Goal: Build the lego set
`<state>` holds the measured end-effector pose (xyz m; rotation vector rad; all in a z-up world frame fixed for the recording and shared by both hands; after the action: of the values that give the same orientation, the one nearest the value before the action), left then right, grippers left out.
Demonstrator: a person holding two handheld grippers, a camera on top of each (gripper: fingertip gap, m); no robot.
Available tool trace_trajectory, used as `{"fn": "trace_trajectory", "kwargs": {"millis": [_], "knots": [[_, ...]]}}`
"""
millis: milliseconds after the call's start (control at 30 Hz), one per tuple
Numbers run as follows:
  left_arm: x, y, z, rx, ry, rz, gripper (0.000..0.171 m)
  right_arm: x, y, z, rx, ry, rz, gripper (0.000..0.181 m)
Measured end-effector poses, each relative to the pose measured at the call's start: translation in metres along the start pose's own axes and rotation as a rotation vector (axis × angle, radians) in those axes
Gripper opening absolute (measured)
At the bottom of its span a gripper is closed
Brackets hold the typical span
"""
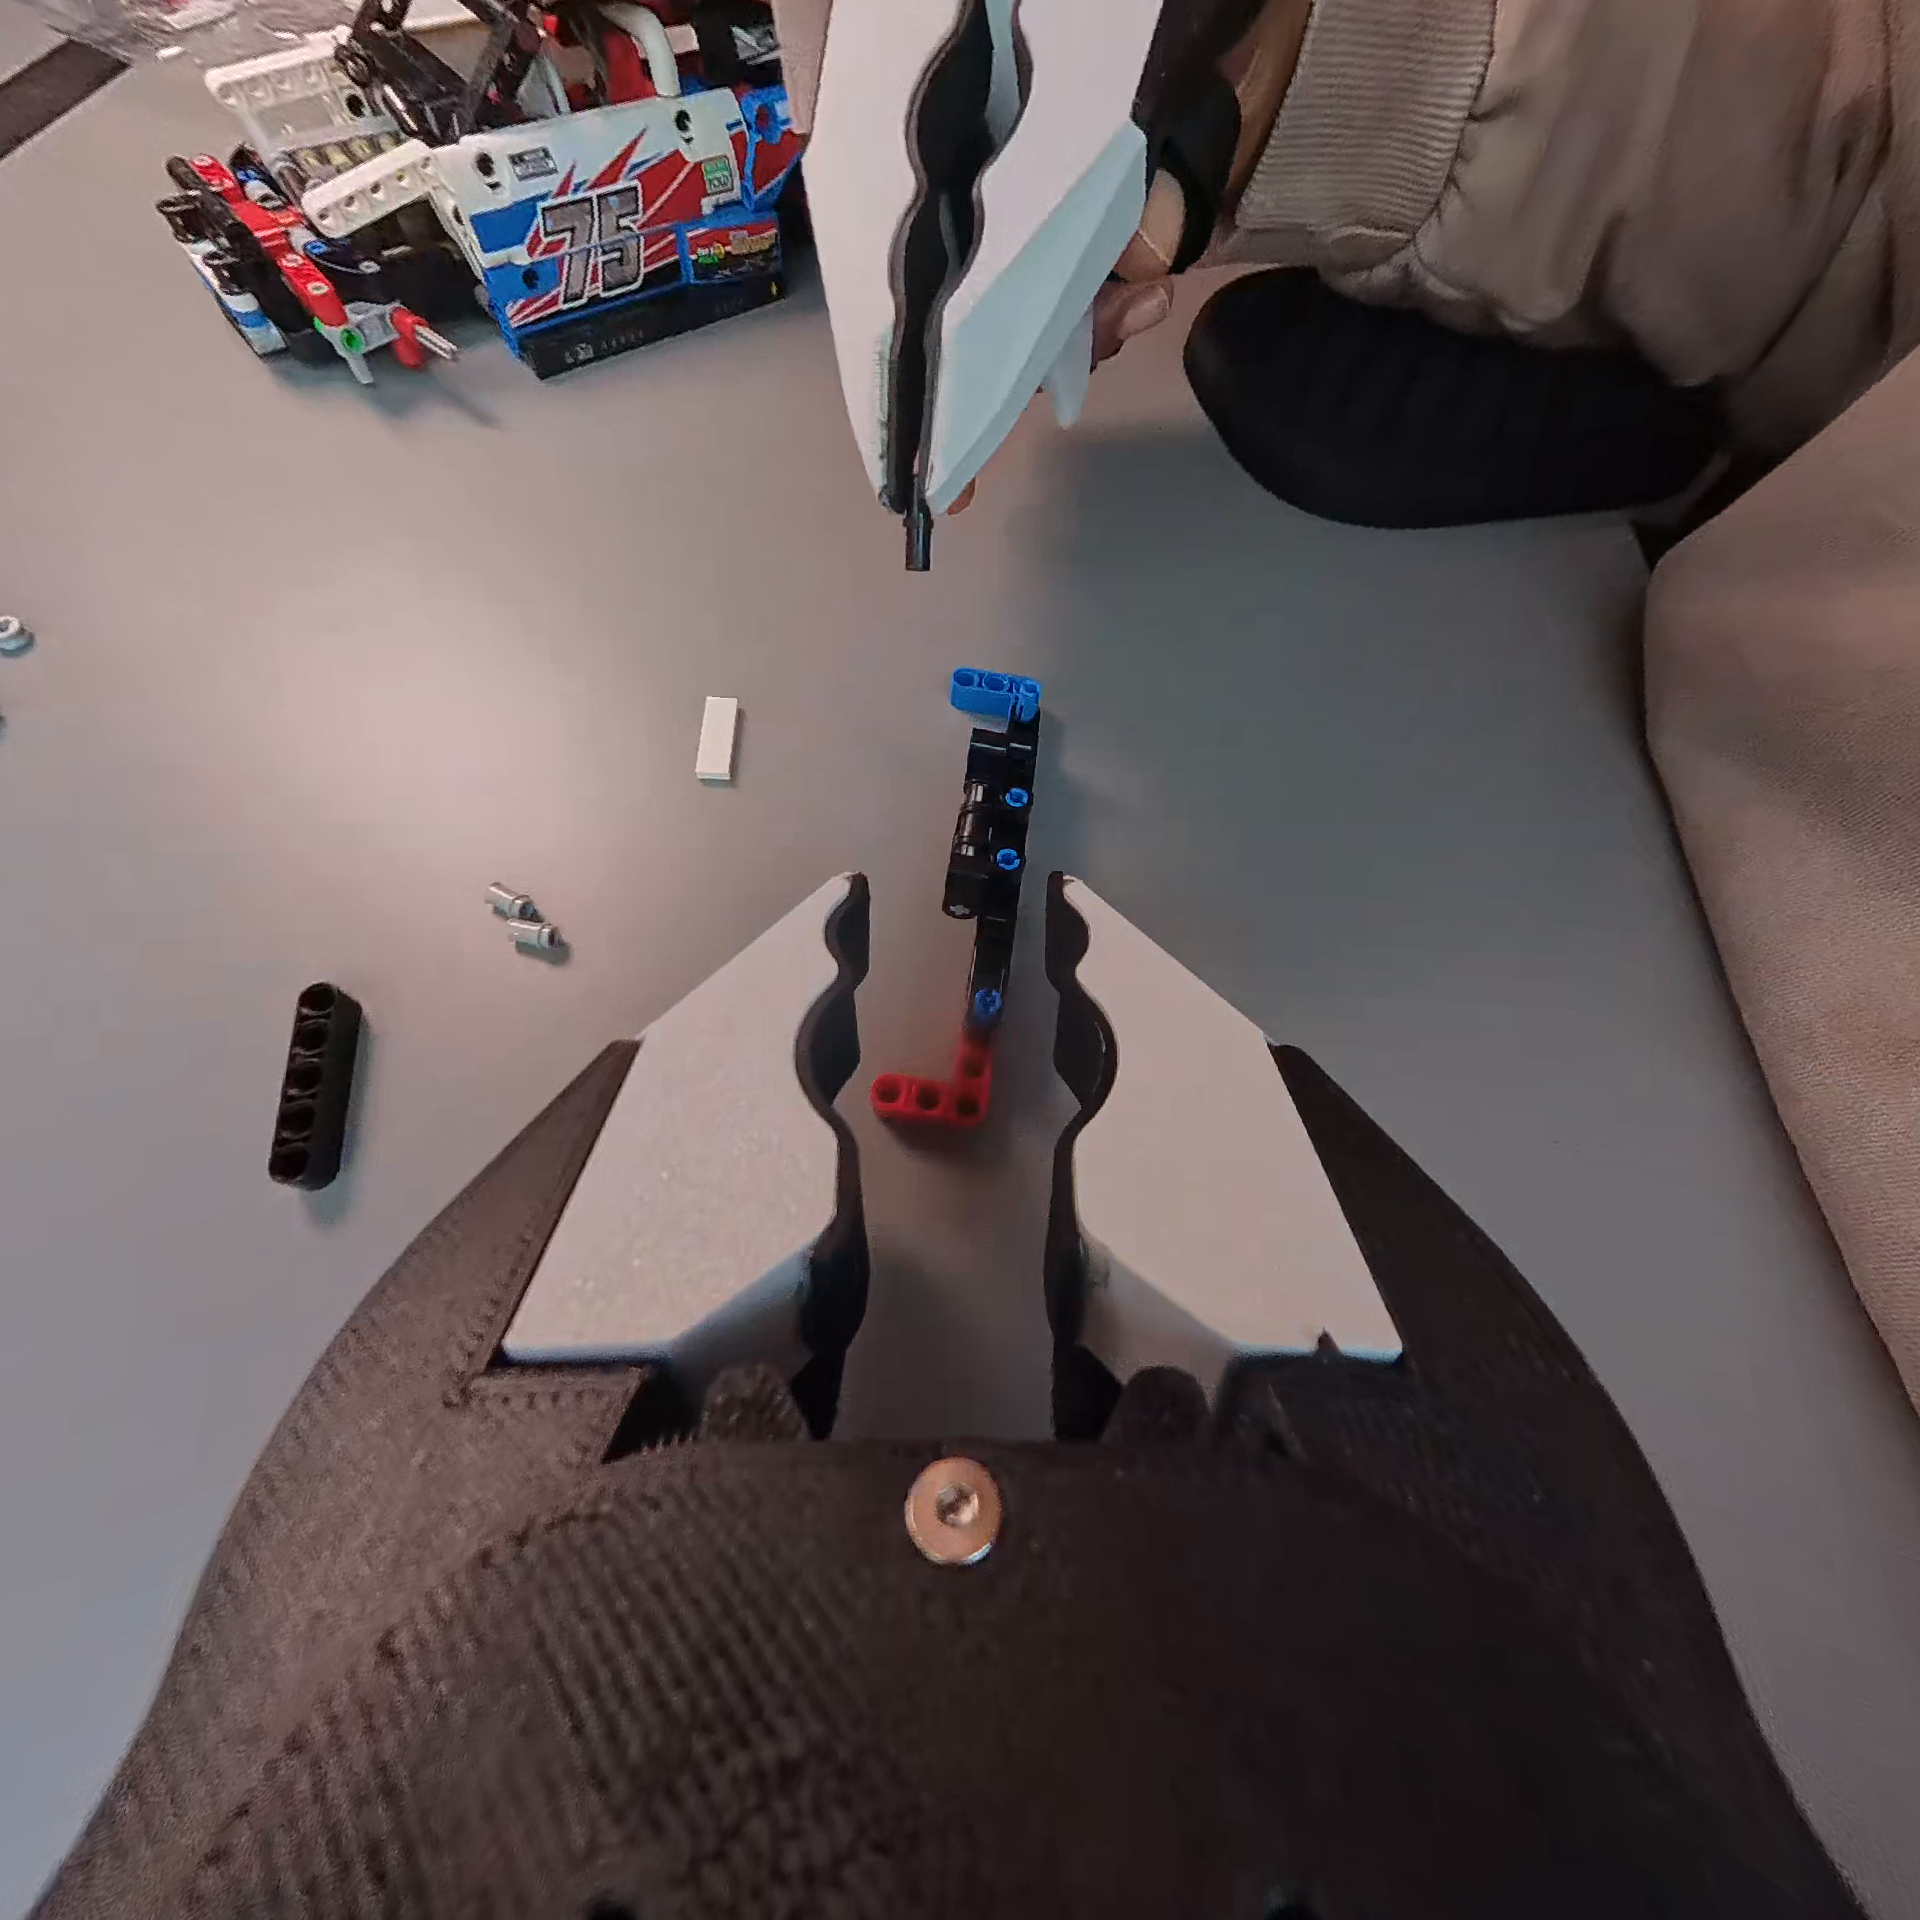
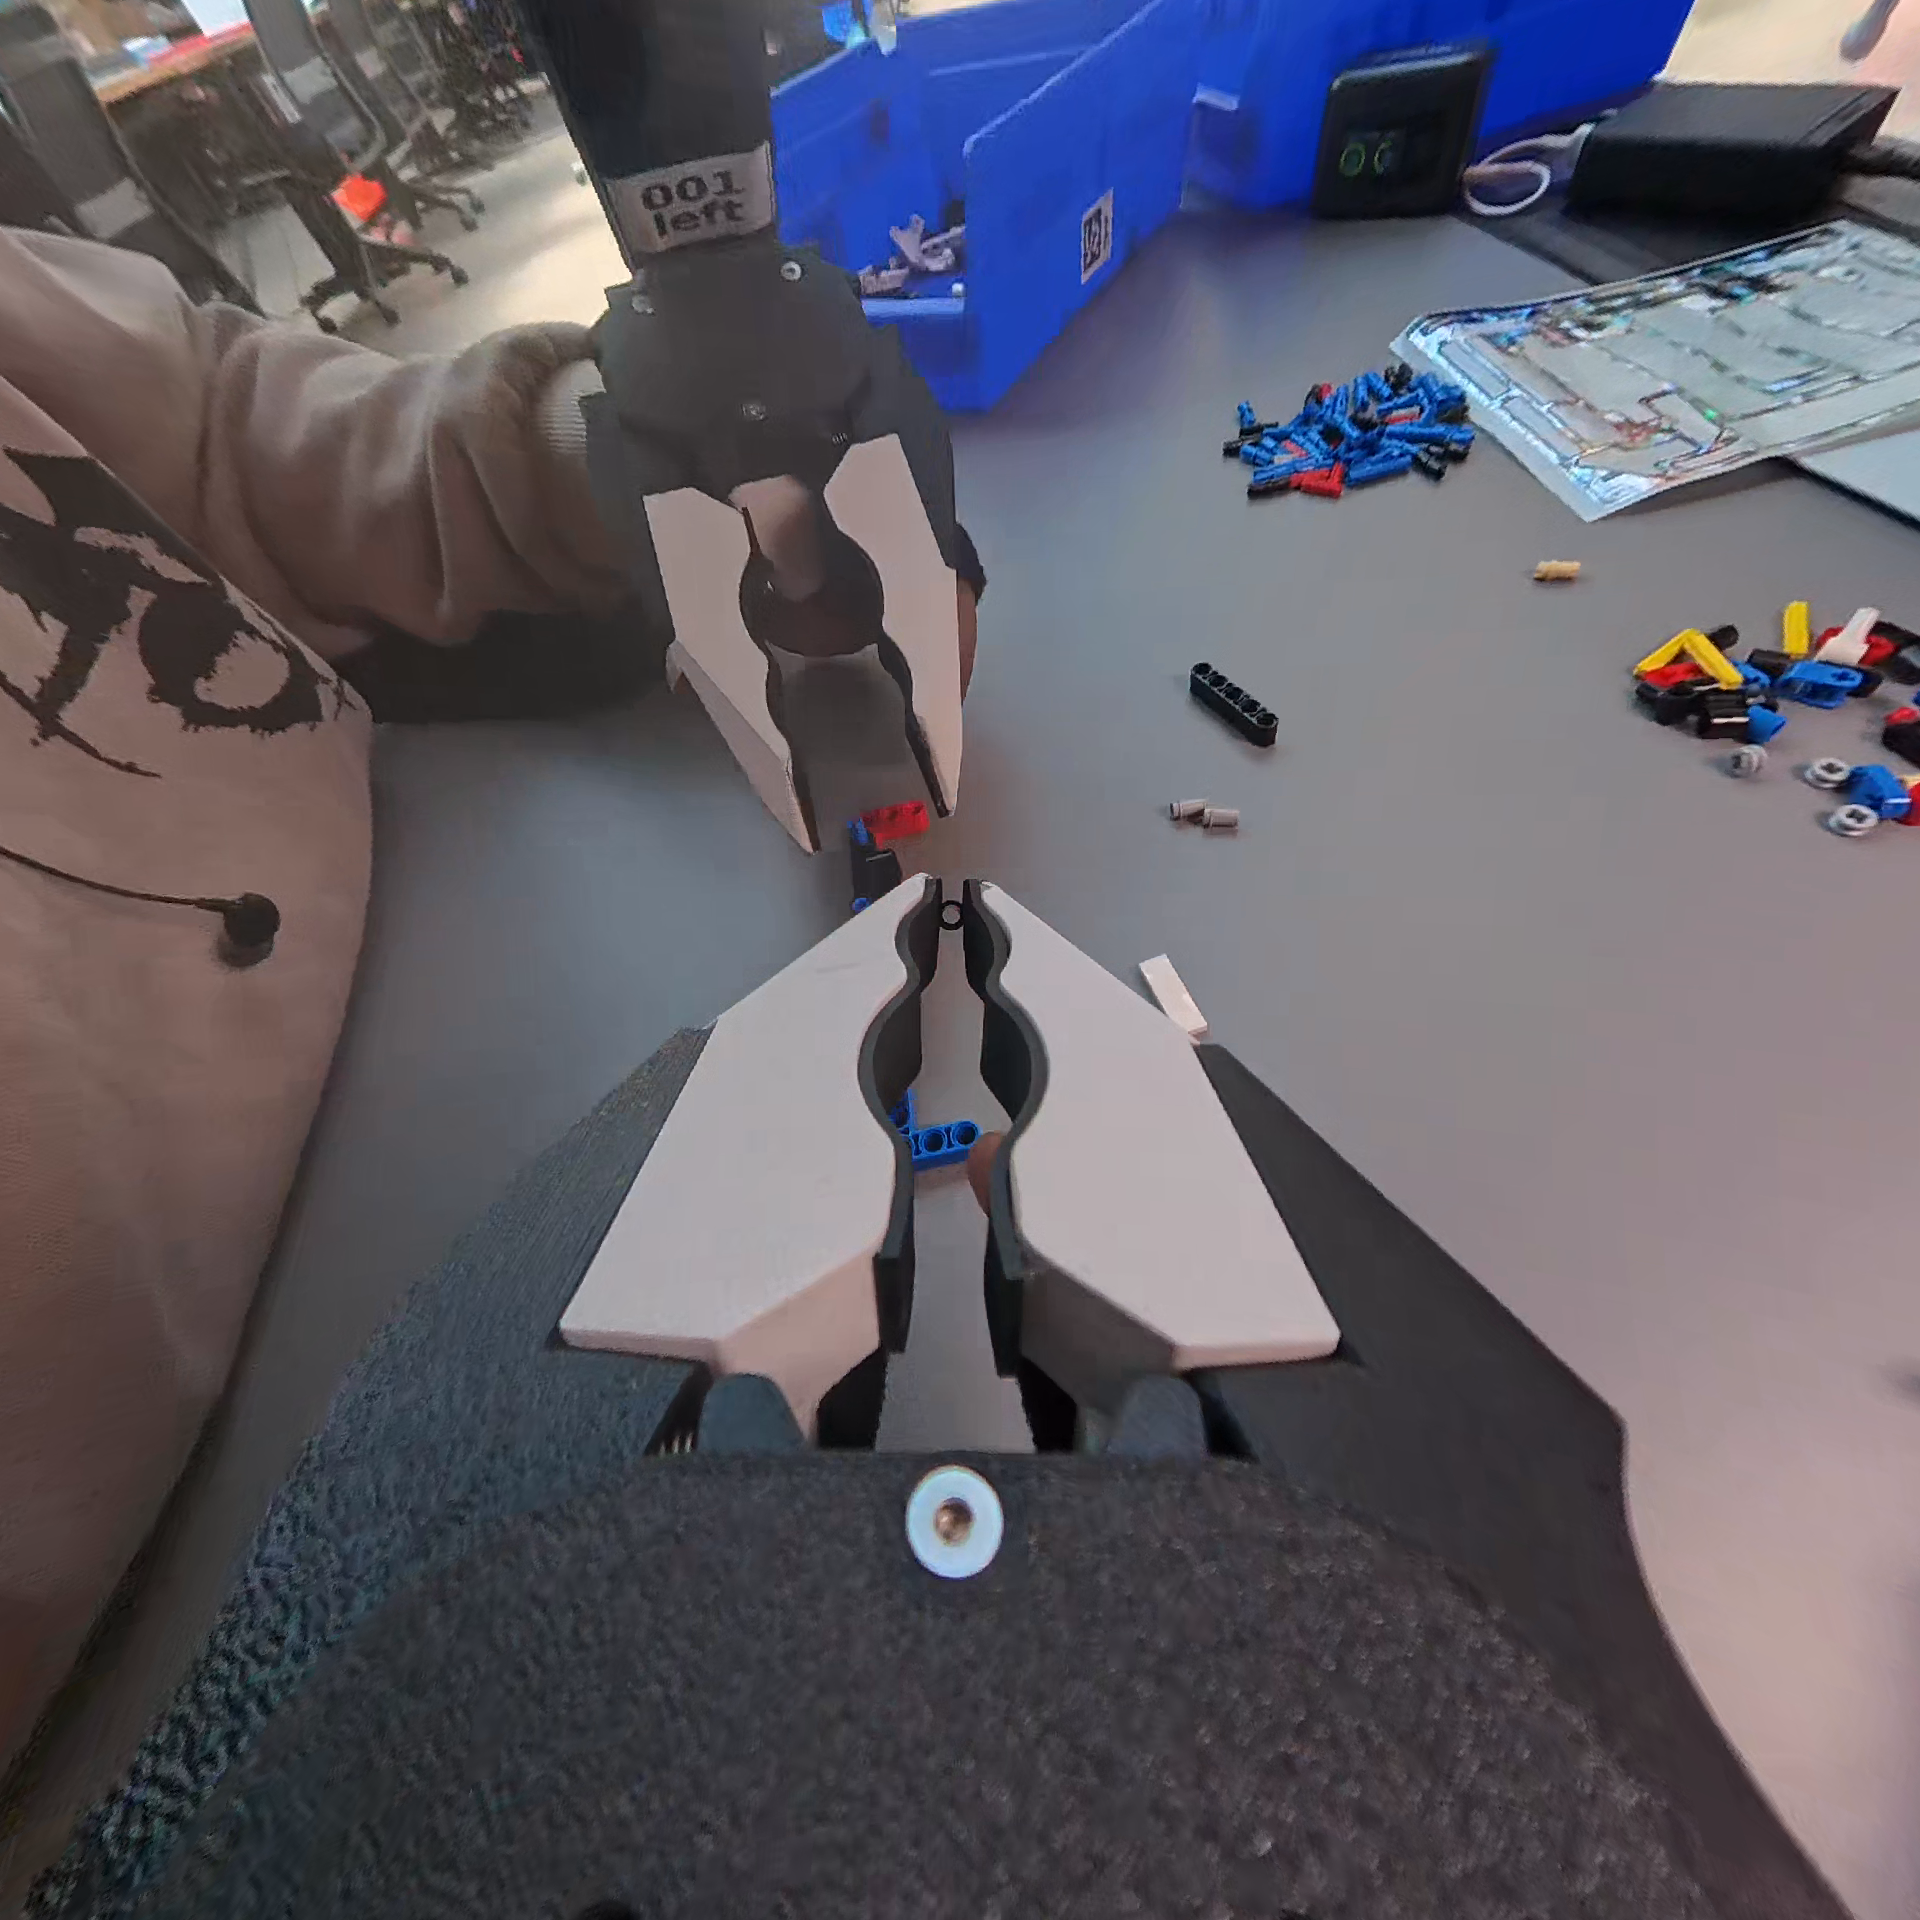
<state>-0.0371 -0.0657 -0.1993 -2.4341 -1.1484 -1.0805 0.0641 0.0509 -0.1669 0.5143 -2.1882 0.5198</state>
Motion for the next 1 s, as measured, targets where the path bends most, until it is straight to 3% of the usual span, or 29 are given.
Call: {"fn": "trace_trajectory", "kwargs": {"millis": [167, 333, 567, 633, 800, 900, 1000], "knots": [[0.0, 0.003, 0.013, 0.056, -0.068, 0.082, 0.032, -0.005, 0.001, 0.013, 0.068, -0.021, 0.027, 0.001], [0.002, 0.009, 0.02, 0.169, -0.101, 0.245, 0.015, -0.011, 0.001, 0.016, 0.071, -0.037, 0.034, 0.001], [-0.001, 0.014, 0.024, 0.616, -0.202, 0.73, 0.014, -0.012, 0.003, 0.012, -0.01, -0.04, 0.008, 0.001], [-0.004, 0.02, 0.026, 0.66, -0.227, 0.819, 0.016, -0.014, 0.002, 0.011, -0.02, -0.05, -0.003, 0.002], [-0.003, 0.025, 0.018, 0.43, -0.159, 0.573, 0.035, -0.018, -0.006, 0.011, -0.021, -0.078, -0.037, 0.002], [0.003, 0.021, 0.006, 0.296, -0.069, 0.408, 0.037, -0.016, -0.012, 0.011, -0.017, -0.087, -0.061, 0.001], [0.001, 0.007, -0.003, 0.223, -0.094, 0.343, 0.047, -0.013, -0.021, 0.012, -0.02, -0.108, -0.097, 0.001]]}}
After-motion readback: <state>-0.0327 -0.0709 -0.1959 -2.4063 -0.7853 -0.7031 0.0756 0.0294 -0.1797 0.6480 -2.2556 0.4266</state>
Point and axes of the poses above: each gripper's, where its closed fingertips meet, z out along the fingers, x out of its top, y = z × x across the jaws, the point moved 6 cm from there along -z, back along the fingers, and after that the axes turned 14 degrees about -y, right-handed, at the moved point
